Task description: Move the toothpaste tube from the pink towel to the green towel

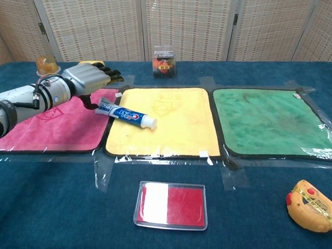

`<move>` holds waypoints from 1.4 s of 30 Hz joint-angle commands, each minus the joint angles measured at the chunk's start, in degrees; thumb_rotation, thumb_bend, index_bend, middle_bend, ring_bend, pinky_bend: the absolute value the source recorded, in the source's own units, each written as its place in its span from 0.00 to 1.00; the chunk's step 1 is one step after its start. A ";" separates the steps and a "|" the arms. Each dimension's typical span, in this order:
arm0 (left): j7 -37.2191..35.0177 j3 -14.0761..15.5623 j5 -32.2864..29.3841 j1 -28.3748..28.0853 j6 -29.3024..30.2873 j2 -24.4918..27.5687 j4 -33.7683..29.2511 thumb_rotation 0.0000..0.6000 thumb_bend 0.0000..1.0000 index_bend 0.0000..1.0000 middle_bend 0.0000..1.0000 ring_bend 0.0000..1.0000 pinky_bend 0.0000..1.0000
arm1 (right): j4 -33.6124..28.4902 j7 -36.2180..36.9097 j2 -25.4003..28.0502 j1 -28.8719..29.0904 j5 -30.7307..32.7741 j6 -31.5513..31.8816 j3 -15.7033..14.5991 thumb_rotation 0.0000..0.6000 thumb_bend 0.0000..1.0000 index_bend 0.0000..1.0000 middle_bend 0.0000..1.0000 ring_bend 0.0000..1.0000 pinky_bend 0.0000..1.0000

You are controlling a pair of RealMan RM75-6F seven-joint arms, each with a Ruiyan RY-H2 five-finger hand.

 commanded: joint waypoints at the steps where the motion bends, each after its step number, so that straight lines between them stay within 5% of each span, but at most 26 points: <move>1: 2.71 -0.81 0.07 -1.31 1.27 0.08 -3.79 1.00 0.35 0.03 0.01 0.00 0.01 | 0.16 0.19 -0.02 -0.01 -0.06 0.02 0.00 1.00 0.21 0.25 0.17 0.19 0.11; 15: 14.95 -4.15 -2.94 -2.92 4.14 3.33 -20.97 1.00 0.35 0.03 0.01 0.00 0.01 | 1.34 1.69 -0.19 -0.14 -0.37 0.44 0.08 1.00 0.21 0.25 0.17 0.18 0.11; 21: 17.61 -3.38 -4.30 -0.70 5.07 7.03 -25.19 1.00 0.35 0.03 0.01 0.00 0.01 | 1.78 2.25 -0.37 -0.14 -0.63 0.49 -0.02 1.00 0.21 0.25 0.17 0.18 0.11; 30: 18.16 -1.00 -5.41 2.46 5.08 9.69 -27.14 1.00 0.35 0.02 0.01 0.00 0.01 | 2.57 3.03 -0.73 0.16 -0.92 0.26 0.02 1.00 0.21 0.25 0.17 0.18 0.11; 42: 21.21 -1.86 -8.20 0.13 1.38 4.88 -23.04 1.00 0.35 0.02 0.01 0.00 0.01 | 2.56 3.17 -0.57 -0.85 -1.23 1.85 -0.29 1.00 0.21 0.25 0.17 0.18 0.11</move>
